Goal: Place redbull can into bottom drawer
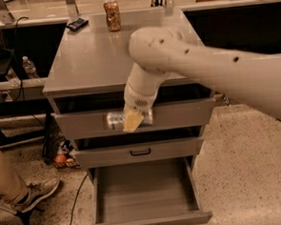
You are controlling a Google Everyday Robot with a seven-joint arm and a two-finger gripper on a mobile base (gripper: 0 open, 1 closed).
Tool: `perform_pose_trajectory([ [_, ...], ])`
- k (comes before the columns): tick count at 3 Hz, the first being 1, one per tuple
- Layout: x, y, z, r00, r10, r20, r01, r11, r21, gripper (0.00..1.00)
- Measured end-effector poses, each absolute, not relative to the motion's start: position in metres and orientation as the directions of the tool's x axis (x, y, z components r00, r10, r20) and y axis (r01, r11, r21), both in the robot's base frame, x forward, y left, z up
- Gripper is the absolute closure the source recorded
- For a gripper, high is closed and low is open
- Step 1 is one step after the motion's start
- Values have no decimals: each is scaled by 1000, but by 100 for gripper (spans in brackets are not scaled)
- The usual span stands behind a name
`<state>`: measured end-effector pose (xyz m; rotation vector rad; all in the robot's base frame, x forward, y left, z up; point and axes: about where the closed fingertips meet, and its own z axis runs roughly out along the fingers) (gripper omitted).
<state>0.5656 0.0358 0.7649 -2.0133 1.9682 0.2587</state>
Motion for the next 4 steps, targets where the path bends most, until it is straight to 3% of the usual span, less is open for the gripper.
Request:
perform_pose_trajectory([
  [1,535,35,703,-43,-921,-388,-997,66,-47,100],
  [3,537,36,706,-37,-922,-384,-997,60,-48,100],
  [4,519,29,629,-97,-921,-376,-995,97,19,100],
])
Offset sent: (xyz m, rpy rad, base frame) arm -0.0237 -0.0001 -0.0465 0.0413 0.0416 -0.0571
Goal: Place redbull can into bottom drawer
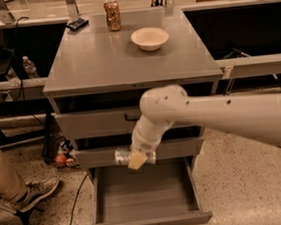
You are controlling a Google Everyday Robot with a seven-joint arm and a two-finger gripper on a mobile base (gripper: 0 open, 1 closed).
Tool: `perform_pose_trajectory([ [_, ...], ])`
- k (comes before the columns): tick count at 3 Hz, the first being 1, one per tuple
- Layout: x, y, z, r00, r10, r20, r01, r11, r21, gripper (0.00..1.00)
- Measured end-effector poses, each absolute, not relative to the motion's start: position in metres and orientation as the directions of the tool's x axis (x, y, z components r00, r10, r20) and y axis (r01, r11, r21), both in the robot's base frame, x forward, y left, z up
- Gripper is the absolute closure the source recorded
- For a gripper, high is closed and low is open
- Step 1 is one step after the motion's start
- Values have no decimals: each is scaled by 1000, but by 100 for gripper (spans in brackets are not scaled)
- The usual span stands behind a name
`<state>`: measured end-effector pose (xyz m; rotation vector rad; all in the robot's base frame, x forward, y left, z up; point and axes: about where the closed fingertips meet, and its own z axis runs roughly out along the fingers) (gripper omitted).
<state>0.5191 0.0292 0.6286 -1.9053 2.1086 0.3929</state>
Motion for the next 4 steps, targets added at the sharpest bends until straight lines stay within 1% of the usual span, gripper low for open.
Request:
perform_pose_trajectory([
  [1,505,32,554,-142,-898,-416,-990,122,76,100],
  [2,487,46,472,-221,-851,-476,-972,156,173,100],
  [3,488,45,474,-220,-852,-476,-973,155,171,100],
  [4,502,40,446,-211,-842,-496,-977,173,121,100],
])
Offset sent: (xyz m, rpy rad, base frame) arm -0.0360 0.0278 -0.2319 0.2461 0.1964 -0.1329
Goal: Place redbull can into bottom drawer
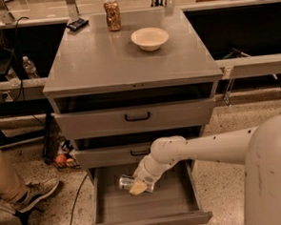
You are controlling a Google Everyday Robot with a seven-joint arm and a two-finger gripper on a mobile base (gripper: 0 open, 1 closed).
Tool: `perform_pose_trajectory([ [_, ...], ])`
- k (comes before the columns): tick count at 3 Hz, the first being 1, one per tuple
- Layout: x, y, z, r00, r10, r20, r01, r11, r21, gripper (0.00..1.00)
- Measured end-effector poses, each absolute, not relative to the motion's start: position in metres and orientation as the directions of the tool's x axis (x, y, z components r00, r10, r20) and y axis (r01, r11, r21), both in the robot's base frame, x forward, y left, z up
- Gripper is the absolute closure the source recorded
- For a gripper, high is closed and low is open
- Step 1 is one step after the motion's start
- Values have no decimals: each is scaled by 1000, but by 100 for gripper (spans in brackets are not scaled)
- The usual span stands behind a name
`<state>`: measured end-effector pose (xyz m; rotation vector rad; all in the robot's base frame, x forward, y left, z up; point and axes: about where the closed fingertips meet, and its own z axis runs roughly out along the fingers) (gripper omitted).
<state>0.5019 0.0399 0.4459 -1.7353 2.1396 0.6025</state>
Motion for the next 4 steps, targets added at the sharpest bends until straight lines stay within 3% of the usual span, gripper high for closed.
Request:
perform_pose_trajectory([
  [2,538,31,362,-201,-797,-569,-976,211,48,100],
  [4,551,32,268,-261,-737,-624,-962,255,101,100],
])
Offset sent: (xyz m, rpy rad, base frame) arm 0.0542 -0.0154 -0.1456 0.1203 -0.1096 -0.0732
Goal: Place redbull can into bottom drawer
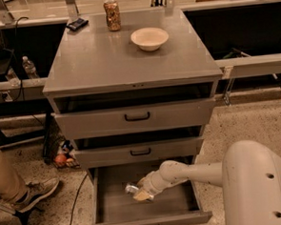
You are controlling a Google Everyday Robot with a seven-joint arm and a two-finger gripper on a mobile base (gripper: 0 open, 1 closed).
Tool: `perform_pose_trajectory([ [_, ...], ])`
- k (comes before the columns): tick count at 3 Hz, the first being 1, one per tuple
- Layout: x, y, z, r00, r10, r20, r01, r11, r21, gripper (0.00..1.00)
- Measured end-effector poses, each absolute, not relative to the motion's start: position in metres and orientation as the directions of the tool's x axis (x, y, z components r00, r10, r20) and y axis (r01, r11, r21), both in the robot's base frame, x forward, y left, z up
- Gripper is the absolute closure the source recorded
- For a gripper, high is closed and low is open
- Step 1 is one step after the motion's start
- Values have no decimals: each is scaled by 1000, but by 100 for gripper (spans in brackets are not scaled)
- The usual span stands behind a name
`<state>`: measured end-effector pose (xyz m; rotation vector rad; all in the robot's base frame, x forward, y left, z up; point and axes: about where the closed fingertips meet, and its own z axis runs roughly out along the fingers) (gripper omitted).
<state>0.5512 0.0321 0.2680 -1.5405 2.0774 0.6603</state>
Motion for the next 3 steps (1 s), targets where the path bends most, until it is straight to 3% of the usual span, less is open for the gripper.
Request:
perform_pose_trajectory([
  [3,561,32,180,-395,-647,-652,-912,360,195,100],
])
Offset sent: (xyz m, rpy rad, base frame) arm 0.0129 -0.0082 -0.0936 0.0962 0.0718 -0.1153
